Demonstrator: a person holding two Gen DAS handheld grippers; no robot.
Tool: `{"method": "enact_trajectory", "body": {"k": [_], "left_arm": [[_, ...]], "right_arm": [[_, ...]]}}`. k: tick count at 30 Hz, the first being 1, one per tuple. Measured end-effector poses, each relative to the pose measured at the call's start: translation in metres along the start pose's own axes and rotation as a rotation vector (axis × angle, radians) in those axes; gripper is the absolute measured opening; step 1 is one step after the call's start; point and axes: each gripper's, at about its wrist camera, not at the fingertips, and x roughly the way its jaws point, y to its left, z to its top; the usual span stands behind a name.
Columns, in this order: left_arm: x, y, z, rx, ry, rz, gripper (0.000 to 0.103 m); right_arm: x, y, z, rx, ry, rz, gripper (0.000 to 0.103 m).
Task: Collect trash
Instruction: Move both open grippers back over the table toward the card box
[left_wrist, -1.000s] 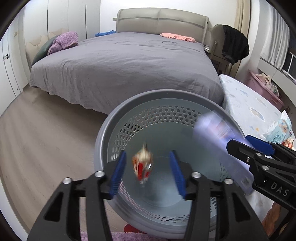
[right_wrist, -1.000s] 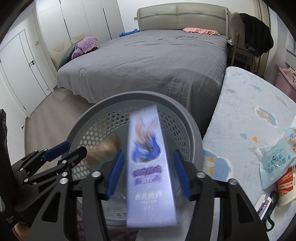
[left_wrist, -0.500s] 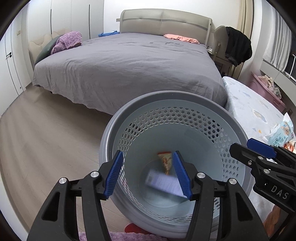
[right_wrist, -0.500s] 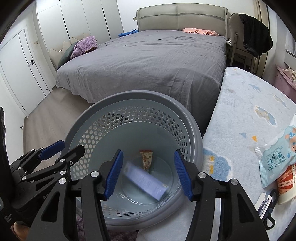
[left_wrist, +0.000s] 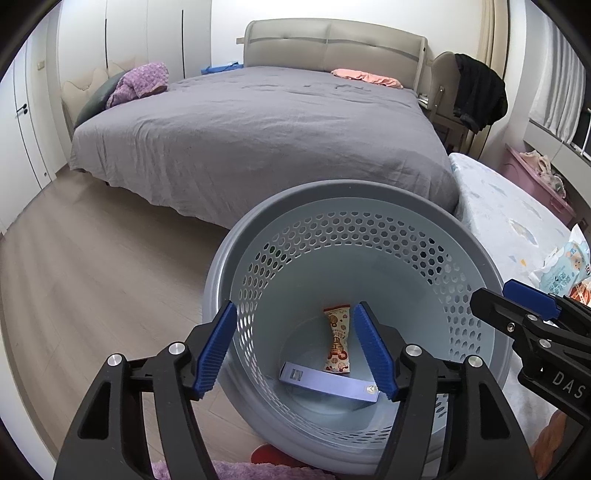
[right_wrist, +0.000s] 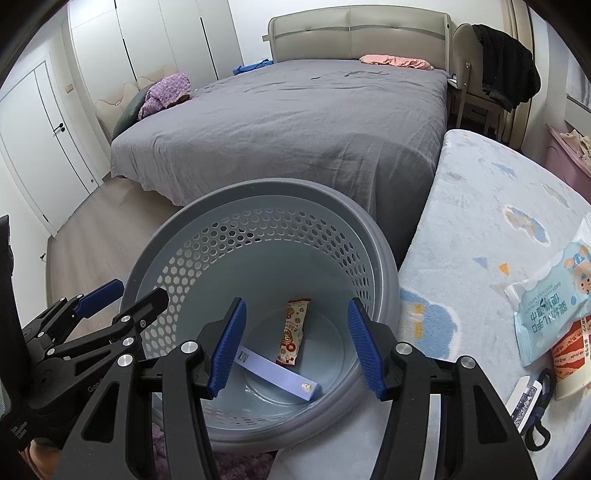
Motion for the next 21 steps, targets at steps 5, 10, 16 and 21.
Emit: {"method": "enact_trajectory", "body": {"k": [5, 10, 16, 21], "left_arm": [[-0.003, 0.001, -0.001, -0.001, -0.003, 0.006, 0.065], [-0.007, 0.000, -0.001, 0.002, -0.009, 0.013, 0.065], [-0.014, -0.004, -0.004, 0.010, -0.015, 0.020, 0.068], [-0.021, -0.011, -0.007, 0.020, -0.024, 0.021, 0.074]], "right_arm": [[-0.004, -0.001, -0.001, 0.004, -0.007, 0.001, 0.055], [-0.012, -0.004, -0.003, 0.012, -0.019, 0.002, 0.055], [-0.022, -0.007, -0.008, 0.021, -0.028, -0.002, 0.055], [-0.033, -0.012, -0.015, 0.030, -0.038, -0.010, 0.055]]}}
